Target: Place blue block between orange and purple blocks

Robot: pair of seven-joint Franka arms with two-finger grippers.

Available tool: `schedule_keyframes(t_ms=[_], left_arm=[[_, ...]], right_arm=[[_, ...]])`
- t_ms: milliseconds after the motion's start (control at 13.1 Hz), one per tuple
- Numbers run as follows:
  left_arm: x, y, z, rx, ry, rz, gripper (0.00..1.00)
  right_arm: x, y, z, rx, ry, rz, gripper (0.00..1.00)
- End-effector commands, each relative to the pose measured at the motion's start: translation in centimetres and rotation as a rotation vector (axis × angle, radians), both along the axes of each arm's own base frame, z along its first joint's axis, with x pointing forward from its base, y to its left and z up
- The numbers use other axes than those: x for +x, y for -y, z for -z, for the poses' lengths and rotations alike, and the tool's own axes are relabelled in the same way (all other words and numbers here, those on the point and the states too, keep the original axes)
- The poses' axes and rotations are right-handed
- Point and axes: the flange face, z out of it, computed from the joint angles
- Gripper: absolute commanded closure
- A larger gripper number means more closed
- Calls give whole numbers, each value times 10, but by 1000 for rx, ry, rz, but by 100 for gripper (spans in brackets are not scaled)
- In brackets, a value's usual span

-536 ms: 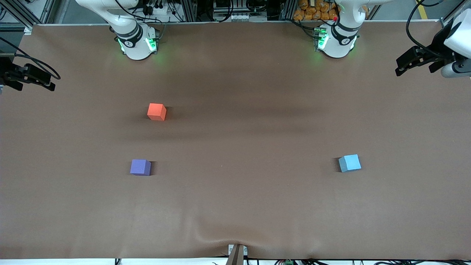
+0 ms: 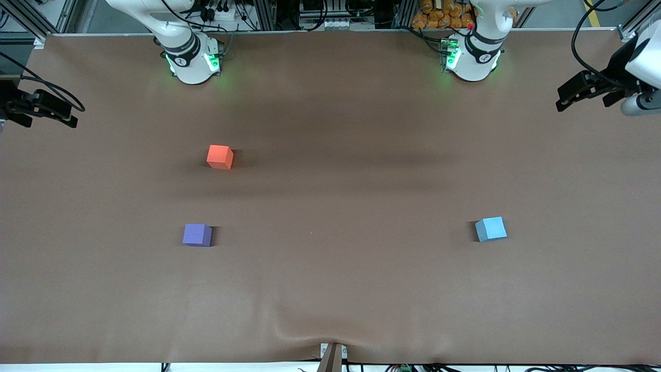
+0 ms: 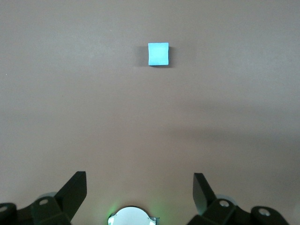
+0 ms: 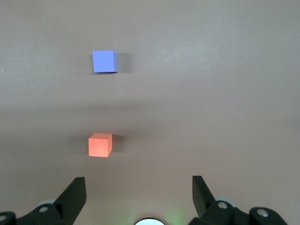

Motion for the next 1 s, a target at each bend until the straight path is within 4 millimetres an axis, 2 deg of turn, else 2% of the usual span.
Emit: schedule_keyframes(t_ms=[0, 689, 919], left_arm=[[10, 4, 1, -30, -4, 18, 0], [18, -7, 15, -24, -25, -15, 0], [24, -16, 37, -31, -19, -34, 0]], right_arm=[[-2, 0, 0, -8, 2, 14, 0], [0, -2, 6, 10, -8, 11, 0], [0, -1, 8, 8, -7, 10, 0]])
